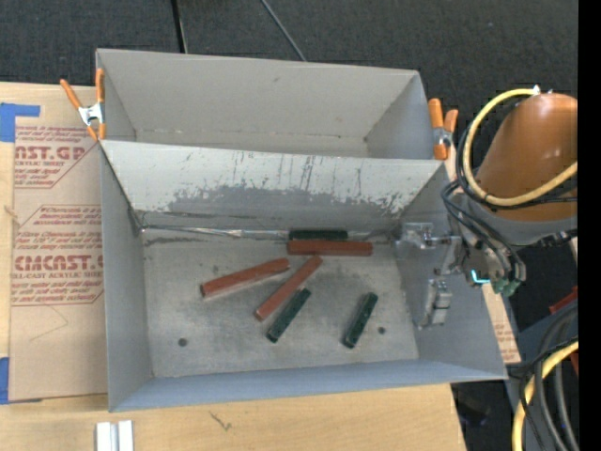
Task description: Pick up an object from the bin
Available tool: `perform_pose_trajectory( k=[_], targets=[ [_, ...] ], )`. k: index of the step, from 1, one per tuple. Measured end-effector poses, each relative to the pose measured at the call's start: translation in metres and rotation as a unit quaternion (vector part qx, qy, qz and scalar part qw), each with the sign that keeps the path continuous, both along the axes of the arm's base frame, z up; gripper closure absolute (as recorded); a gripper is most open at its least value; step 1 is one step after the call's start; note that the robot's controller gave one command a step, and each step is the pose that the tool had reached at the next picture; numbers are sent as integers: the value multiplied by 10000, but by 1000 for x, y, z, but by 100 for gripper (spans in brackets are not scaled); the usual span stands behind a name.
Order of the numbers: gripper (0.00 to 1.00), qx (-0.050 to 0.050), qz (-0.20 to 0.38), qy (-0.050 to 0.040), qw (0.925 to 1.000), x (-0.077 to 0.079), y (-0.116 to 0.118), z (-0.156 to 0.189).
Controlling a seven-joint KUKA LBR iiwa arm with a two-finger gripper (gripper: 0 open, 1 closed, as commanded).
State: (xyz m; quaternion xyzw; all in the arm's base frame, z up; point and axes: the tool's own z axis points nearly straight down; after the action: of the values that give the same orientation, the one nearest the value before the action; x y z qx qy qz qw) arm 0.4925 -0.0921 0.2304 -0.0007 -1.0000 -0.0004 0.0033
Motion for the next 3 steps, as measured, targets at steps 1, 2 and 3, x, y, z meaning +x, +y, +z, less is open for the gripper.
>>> perform_pose_trajectory(
  k=[1, 2, 3],
  targets=[
    [0, -6, 9, -40, 10000, 2, 0, 4],
    [0, -16, 136, -87, 9999, 7, 0, -8],
    [0, -8, 644, -63, 9979, 12, 7, -78]
  ],
)
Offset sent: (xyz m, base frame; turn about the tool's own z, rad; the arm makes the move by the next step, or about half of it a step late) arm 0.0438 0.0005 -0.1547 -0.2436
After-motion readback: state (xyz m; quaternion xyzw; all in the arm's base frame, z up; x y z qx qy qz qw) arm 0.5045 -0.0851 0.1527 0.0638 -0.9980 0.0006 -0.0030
